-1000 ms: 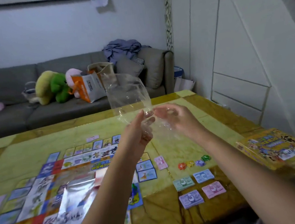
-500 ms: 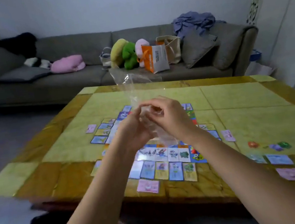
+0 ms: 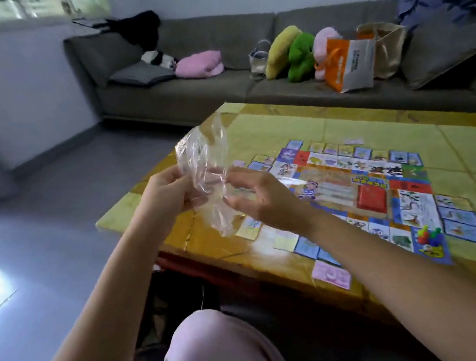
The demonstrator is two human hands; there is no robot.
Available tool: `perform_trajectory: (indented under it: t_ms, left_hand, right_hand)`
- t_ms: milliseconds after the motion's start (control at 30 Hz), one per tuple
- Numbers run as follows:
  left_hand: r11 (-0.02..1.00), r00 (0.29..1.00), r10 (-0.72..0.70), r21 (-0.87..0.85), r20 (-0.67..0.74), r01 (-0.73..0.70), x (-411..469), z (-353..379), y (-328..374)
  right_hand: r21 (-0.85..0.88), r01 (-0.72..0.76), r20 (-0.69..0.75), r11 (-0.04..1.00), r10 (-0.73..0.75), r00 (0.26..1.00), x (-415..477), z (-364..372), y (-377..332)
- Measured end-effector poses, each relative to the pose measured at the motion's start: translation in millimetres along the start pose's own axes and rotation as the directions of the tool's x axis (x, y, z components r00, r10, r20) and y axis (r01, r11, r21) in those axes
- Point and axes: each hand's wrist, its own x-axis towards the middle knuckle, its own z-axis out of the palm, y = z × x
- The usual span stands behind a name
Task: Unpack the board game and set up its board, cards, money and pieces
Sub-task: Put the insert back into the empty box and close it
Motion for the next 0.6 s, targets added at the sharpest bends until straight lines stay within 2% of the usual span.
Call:
perform_trajectory:
  t_ms: [67, 133, 233, 300, 400, 467, 600]
  left_hand:
    - [0.97, 0.992, 0.048, 0.241, -0.113, -0.019, -5, -32, -16]
    - [0.896, 0.956, 0.133, 0.444, -0.26, -0.004, -14, -59, -36]
    - [0.817, 0.82, 0.338, 0.576, -0.461, -0.012, -41, -83, -77]
    - [0.79, 0.778, 0.39, 0.613, -0.493, -0.008, -56, -94, -112]
    - [0.769, 0.852, 0.294, 0.636, -0.432, 0.058, -62, -107, -178]
    - [0.789, 0.903, 0.133, 0.595, -0.41, 0.154, -58, -106, -212]
    - [0.755, 0.916, -0.136, 0.558, -0.378, 0.343, -43, -95, -259]
  right_hand:
    - [-0.033, -0.064, 0.069, 0.997, 0.067, 0.995, 6, 17, 3]
    - [-0.158, -0.08, 0.162, 0.984, 0.106, 0.981, 11, 35, 10]
    - [-0.321, 0.007, 0.317, 0.947, 0.101, 0.943, 12, 61, 17]
    - [-0.383, 0.051, 0.38, 0.922, 0.107, 0.919, 10, 75, 21]
    - [-0.386, -0.003, 0.378, 0.923, 0.161, 0.912, 8, 89, 34]
    - [-0.354, -0.104, 0.309, 0.929, 0.221, 0.925, 13, 94, 44]
    - [-0.355, -0.151, 0.257, 0.923, 0.252, 0.933, 30, 98, 48]
